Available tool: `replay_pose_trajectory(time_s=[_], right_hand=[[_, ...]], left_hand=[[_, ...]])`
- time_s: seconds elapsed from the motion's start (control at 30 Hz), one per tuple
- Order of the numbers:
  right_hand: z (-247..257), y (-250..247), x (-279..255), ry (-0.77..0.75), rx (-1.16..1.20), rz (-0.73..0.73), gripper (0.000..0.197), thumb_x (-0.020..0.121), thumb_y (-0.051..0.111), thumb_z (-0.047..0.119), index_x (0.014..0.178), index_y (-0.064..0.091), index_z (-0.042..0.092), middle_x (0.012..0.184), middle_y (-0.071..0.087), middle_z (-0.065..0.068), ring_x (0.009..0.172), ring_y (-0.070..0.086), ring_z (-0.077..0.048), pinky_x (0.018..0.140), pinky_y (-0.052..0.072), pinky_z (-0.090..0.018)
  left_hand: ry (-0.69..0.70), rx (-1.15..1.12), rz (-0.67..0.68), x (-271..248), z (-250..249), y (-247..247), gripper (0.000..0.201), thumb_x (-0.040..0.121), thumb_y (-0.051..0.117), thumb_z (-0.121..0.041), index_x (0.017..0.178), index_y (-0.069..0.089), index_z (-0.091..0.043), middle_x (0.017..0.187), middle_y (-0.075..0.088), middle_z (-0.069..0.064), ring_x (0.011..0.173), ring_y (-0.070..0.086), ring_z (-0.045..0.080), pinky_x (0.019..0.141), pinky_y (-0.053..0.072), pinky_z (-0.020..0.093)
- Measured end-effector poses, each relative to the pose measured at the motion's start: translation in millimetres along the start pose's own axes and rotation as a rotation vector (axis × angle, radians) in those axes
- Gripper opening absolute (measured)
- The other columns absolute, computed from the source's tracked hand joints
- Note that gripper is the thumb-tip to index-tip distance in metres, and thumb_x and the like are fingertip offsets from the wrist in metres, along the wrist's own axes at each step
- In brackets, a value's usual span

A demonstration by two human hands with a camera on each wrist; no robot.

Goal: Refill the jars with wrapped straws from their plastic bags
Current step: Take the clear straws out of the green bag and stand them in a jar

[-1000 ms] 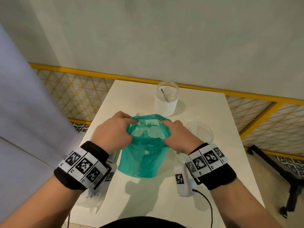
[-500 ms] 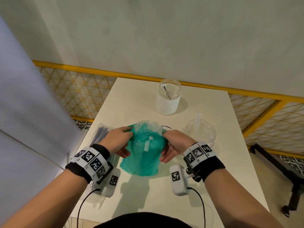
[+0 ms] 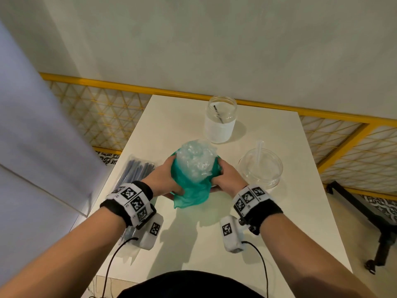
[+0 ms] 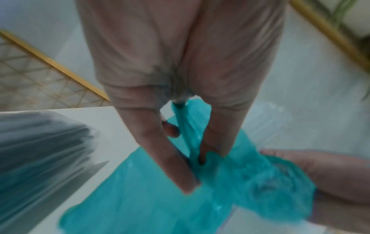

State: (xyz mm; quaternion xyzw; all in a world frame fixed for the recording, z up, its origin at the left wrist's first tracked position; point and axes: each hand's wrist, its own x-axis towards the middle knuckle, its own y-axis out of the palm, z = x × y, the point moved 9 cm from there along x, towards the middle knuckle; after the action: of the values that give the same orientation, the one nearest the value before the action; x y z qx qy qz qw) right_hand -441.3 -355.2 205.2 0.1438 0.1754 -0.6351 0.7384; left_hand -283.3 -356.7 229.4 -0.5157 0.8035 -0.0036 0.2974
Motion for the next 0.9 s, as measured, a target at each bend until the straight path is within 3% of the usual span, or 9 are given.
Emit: replay_pose_trajectory(time_s=[0.1,0.2,0.27,0.33,0.4,0.53,0.63,0.77,0.9], right_hand=[[-22.3,-3.1,5.5,0.068,-0.238,-0.067,0.078,0.083,0.058,-0.010,0.147,0.032,0.026,0.135,0.050,-0.013,0.093,0.064,-0.027,0.077,0.060,-0.038],[-11.1,-10.1,2.8,-0.086,-0.419,-0.184,0.081,0.073,0.071,0.001,0.143,0.035,0.022,0.128,0.032,-0.004,0.120,0.049,-0.028,0.103,0.048,-0.042],[7.0,-7.4,-2.5,-0.264,-0.303,-0.147,0.097,0.063,0.076,0.001,0.143,0.026,0.024,0.133,0.029,0.002,0.130,0.041,-0.021,0.109,0.041,-0.039],[16.5,2.9,-4.1,-0.314,-0.181,0.008,0.111,0.060,0.079,0.001,0.144,0.015,0.034,0.144,0.031,0.002,0.134,0.037,-0.015,0.108,0.042,-0.035],[19.8,4.6,-2.6,-0.289,-0.143,0.056,0.115,0.060,0.083,0.002,0.146,0.014,0.034,0.145,0.035,0.001,0.133,0.038,-0.014,0.105,0.043,-0.033],[19.1,-10.1,-3.7,-0.219,-0.155,-0.056,0.091,0.062,0.087,0.005,0.137,0.037,0.019,0.129,0.053,-0.001,0.120,0.051,-0.017,0.082,0.045,-0.015],[15.6,-18.0,-9.2,-0.183,-0.153,-0.089,0.072,0.065,0.086,0.012,0.123,0.044,0.016,0.118,0.058,-0.003,0.106,0.057,-0.017,0.072,0.043,-0.014],[21.2,-35.1,-18.5,-0.215,-0.093,-0.161,0.069,0.066,0.085,0.012,0.124,0.046,0.014,0.115,0.062,-0.005,0.103,0.062,-0.017,0.076,0.050,-0.022],[34.3,-47.6,-36.3,-0.303,0.064,-0.203,0.048,0.072,0.079,0.003,0.115,0.062,0.016,0.107,0.072,-0.005,0.099,0.069,-0.017,0.078,0.056,-0.026]], left_hand=[[-0.063,0.237,-0.093,16.0,28.4,-5.6,0.102,0.067,0.079,-0.009,0.146,0.019,-0.031,0.130,0.038,0.011,0.113,0.050,0.034,0.088,0.054,0.046],[-0.034,0.427,-0.236,20.1,37.8,-13.7,0.103,0.061,0.085,-0.022,0.145,0.025,-0.022,0.133,0.023,0.011,0.127,0.031,0.032,0.112,0.026,0.032],[0.103,0.347,-0.247,20.5,28.9,-12.3,0.108,0.057,0.087,-0.013,0.144,0.022,-0.015,0.141,0.017,0.008,0.133,0.025,0.025,0.112,0.021,0.024],[0.206,0.161,-0.182,19.7,19.1,-7.8,0.114,0.058,0.084,0.001,0.143,0.012,-0.018,0.141,0.020,0.003,0.131,0.032,0.019,0.107,0.036,0.026],[0.239,0.020,-0.093,18.6,12.2,-2.3,0.121,0.058,0.083,0.005,0.143,0.004,-0.028,0.136,0.028,-0.004,0.125,0.041,0.015,0.090,0.049,0.020],[0.259,-0.020,-0.023,19.4,4.4,8.7,0.136,0.045,0.095,-0.024,0.143,0.004,-0.045,0.138,0.036,-0.012,0.126,0.043,0.009,0.100,0.047,0.034],[0.288,0.001,-0.063,20.1,-3.9,14.0,0.119,0.042,0.095,-0.038,0.138,0.026,-0.033,0.128,0.051,-0.011,0.120,0.051,0.008,0.103,0.045,0.038],[0.291,-0.095,-0.094,21.2,-12.1,18.9,0.087,0.052,0.093,-0.033,0.126,0.047,-0.027,0.114,0.066,-0.008,0.107,0.062,0.006,0.097,0.051,0.038],[0.295,-0.182,-0.158,22.9,-19.4,24.3,0.072,0.060,0.089,-0.026,0.123,0.055,-0.021,0.110,0.070,-0.002,0.101,0.067,0.008,0.092,0.054,0.035]])
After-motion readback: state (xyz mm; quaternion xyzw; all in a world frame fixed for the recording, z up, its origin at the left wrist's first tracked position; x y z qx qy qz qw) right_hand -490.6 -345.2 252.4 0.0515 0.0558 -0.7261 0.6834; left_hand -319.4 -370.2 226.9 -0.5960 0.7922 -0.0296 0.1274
